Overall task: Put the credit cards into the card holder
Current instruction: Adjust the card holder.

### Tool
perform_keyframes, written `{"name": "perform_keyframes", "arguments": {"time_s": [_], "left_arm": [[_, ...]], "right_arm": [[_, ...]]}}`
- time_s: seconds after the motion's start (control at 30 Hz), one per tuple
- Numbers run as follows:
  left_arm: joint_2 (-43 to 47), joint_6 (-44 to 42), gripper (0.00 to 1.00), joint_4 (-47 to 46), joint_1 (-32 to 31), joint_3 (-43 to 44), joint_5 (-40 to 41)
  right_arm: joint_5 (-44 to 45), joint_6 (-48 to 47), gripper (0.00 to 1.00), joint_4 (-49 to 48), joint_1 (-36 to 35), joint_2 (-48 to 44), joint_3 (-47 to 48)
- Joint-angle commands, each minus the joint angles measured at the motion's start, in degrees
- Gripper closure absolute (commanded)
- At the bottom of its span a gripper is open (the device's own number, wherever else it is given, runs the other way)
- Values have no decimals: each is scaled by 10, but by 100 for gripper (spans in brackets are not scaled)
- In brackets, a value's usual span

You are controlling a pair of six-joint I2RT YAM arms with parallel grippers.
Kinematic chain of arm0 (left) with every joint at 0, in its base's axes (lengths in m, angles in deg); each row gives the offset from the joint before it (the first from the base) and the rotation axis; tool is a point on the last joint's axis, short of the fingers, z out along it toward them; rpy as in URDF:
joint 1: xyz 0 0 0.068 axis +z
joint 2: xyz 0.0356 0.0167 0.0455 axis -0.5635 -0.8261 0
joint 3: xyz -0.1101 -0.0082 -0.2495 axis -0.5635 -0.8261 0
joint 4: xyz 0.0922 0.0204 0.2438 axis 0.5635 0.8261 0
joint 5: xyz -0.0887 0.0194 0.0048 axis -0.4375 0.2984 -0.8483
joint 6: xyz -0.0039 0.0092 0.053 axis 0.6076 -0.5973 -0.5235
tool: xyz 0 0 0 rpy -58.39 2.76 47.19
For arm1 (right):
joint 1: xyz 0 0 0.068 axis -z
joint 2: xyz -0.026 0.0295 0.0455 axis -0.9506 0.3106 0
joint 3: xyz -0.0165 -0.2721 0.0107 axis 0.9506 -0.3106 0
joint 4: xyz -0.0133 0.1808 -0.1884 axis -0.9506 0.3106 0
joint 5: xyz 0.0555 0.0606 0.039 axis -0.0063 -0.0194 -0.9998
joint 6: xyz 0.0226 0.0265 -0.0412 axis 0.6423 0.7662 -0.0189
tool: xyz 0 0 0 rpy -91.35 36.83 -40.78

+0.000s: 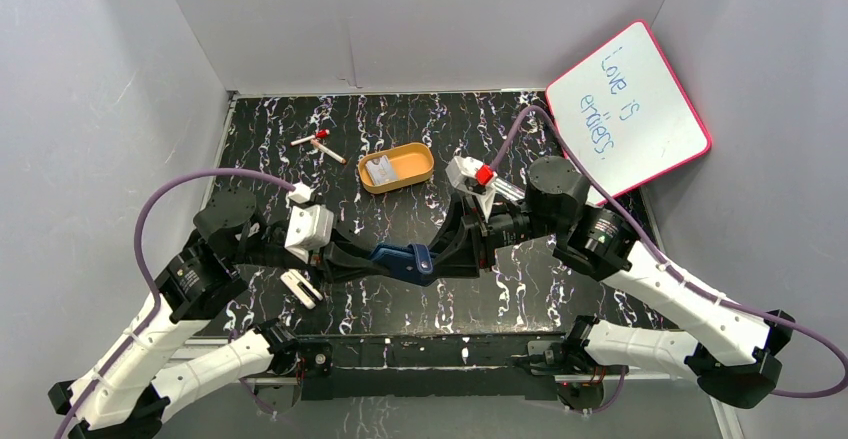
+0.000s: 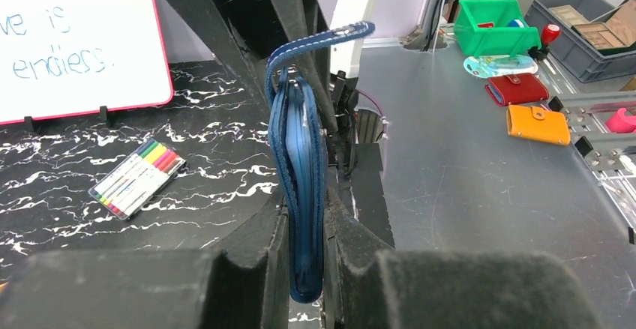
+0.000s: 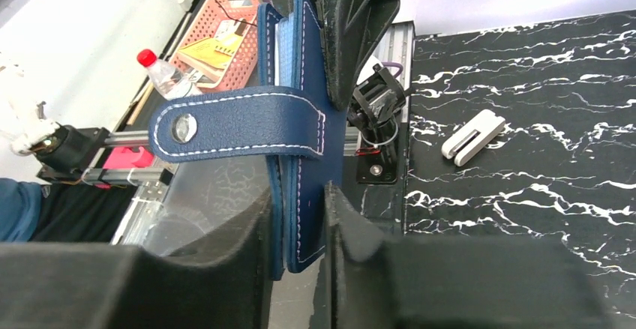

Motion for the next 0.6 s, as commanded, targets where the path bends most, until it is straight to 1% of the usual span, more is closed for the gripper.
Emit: {"name": "perform_keyframes", "arguments": {"time_s": [0.0, 0.03, 0.07, 0.1, 0.13, 0.17, 0.2, 0.3, 0.37, 0.43, 0.5, 0.57], "left_arm": [[2, -3, 100, -26, 0, 21, -9], [3, -1, 100, -27, 0, 19, -3], [4, 4, 96, -29, 0, 16, 4], [5, 8, 82, -32, 0, 12, 12], [9, 14, 65, -37, 0, 6, 25], [17, 25, 47, -47, 0, -5, 43], [27, 40, 33, -73, 0, -17, 69], [80, 115, 15, -164, 0, -92, 155], [117, 172, 11, -248, 0, -147, 212], [141, 230, 11, -317, 0, -198, 251], [155, 284, 10, -379, 0, -244, 274], [163, 347, 10, -453, 0, -291, 288]], "right_arm": [[9, 3, 74, -32, 1, 0, 12], [11, 6, 81, -40, 1, -3, 9], [15, 12, 88, -49, 1, -6, 5], [20, 17, 93, -61, 1, -9, 1], [28, 23, 98, -76, 2, -15, -5], [39, 31, 100, -95, 2, -20, -14], [54, 40, 100, -116, 1, -27, -22], [107, 80, 100, -192, 1, -48, -57], [140, 118, 100, -255, 1, -56, -86], [172, 157, 100, -319, 1, -65, -118], [199, 194, 100, -394, 1, -73, -155], [219, 211, 100, -428, 1, -76, -171]]}}
